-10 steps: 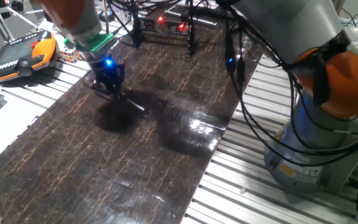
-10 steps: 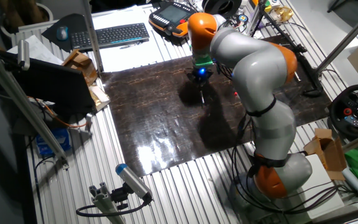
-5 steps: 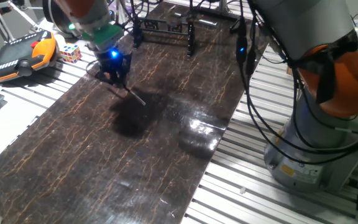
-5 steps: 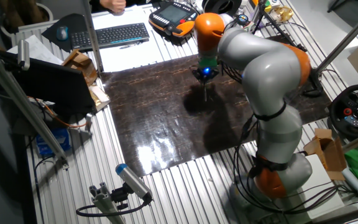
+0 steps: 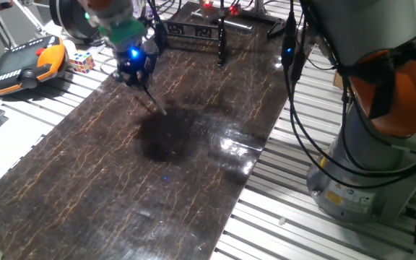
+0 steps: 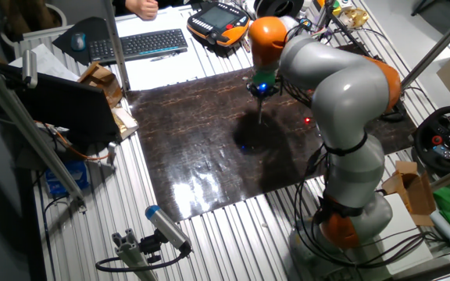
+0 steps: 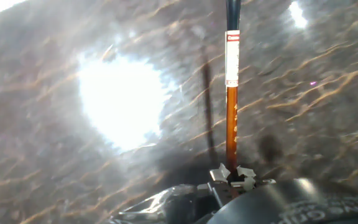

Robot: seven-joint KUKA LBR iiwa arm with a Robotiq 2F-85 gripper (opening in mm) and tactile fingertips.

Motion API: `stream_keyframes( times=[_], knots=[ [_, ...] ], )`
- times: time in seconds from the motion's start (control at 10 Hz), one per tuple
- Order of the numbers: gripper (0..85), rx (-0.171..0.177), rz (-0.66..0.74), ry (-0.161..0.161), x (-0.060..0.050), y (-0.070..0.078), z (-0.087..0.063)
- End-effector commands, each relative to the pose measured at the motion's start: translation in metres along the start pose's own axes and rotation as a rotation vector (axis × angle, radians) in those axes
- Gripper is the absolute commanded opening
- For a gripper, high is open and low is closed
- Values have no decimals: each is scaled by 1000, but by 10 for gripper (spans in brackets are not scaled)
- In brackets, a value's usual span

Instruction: Place the brush on the pen rack

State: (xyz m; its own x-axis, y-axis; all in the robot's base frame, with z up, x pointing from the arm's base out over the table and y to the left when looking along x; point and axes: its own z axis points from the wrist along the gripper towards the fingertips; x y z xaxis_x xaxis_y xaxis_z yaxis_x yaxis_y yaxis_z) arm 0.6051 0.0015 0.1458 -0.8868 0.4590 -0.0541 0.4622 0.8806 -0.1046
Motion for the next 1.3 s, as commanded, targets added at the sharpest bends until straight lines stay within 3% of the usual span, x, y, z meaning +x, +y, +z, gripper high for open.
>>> stream_keyframes(
  times=[0.0, 0.2, 0.4, 0.8, 1.0, 1.2],
  knots=[
    [10, -11, 47, 3, -5, -5, -3],
    [10, -10, 134, -33, -12, -16, -7],
    [10, -4, 202, -32, -18, -24, -11],
    [10, 23, 384, -85, -21, -33, -17],
    [10, 30, 438, -106, -23, -32, -16],
    [10, 45, 438, -102, -24, -15, -14]
  ],
)
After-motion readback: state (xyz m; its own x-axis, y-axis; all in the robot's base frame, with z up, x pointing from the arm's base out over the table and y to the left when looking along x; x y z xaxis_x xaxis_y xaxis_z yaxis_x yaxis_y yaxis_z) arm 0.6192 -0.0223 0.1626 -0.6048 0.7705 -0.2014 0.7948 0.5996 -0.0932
